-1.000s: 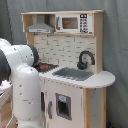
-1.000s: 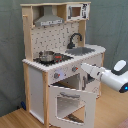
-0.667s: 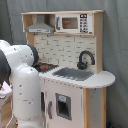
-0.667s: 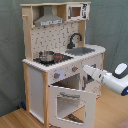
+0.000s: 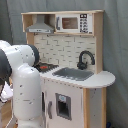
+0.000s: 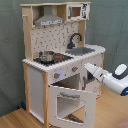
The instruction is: Play with the kitchen
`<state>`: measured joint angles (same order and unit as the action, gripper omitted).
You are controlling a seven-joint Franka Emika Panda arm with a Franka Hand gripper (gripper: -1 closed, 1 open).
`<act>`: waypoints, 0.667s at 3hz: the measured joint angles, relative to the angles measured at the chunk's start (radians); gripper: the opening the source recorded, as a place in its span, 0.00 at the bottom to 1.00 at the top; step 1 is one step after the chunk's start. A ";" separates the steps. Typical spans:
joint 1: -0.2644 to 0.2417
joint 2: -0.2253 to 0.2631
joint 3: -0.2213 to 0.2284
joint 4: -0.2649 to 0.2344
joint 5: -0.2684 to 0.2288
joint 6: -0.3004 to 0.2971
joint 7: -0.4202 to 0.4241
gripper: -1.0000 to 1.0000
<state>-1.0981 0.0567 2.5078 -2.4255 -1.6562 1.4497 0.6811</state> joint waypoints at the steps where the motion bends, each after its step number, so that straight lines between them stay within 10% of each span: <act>1: -0.056 0.047 -0.006 -0.009 -0.049 -0.003 0.048 1.00; 2: -0.064 0.042 -0.008 -0.051 -0.066 0.037 0.128 1.00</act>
<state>-1.1622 0.0990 2.4994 -2.4762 -1.7226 1.4870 0.8093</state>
